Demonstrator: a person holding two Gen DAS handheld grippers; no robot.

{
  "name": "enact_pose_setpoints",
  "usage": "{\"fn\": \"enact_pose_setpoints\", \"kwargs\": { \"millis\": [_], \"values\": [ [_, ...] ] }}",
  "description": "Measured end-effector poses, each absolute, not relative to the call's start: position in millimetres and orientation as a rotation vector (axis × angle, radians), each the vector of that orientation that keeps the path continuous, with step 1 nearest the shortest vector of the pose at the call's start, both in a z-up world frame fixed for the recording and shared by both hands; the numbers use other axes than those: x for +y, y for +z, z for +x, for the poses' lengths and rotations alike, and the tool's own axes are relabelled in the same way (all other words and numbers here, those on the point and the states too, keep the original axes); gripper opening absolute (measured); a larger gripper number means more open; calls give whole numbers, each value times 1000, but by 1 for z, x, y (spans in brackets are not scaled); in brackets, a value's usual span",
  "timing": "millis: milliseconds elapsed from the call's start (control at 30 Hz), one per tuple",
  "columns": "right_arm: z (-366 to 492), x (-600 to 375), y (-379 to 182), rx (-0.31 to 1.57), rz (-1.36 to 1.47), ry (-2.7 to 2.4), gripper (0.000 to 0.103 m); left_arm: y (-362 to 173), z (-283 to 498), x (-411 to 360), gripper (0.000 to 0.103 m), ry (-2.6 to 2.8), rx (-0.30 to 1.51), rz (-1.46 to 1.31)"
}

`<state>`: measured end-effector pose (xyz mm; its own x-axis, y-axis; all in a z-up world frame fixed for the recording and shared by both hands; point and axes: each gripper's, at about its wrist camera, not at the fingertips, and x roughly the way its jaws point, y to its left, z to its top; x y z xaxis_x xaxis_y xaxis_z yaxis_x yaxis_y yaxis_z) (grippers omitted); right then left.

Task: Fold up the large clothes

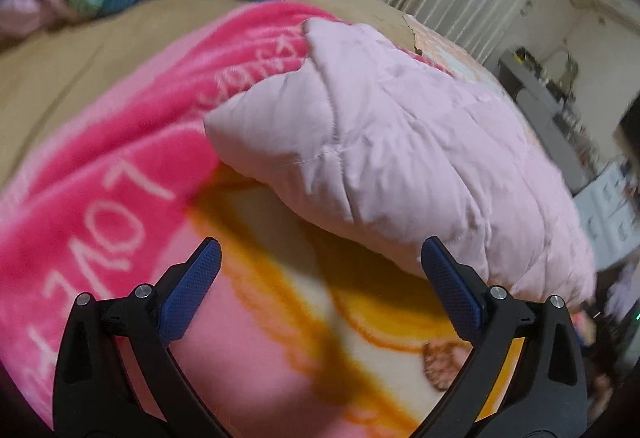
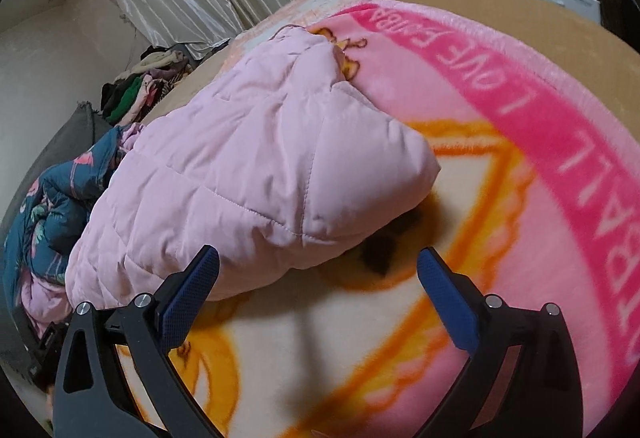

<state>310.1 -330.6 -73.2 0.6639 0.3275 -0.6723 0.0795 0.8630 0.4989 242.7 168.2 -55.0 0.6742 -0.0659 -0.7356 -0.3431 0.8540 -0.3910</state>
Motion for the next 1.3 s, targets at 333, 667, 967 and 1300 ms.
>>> {"fn": "enact_pose_setpoints", "kwargs": {
  "millis": [333,667,967,1300],
  "values": [
    [335,-325,-79,856,626,174,99,-60,277,175,93,62,817,-754],
    [353,-322,-86,862,678,176,99,-69,297,173,95,70,833,-767],
    [363,-323,-94,855,737,173,99,-74,307,173,95,85,831,-792],
    [376,-317,-96,839,768,160,99,-81,319,171,95,104,833,-833]
  ]
}}
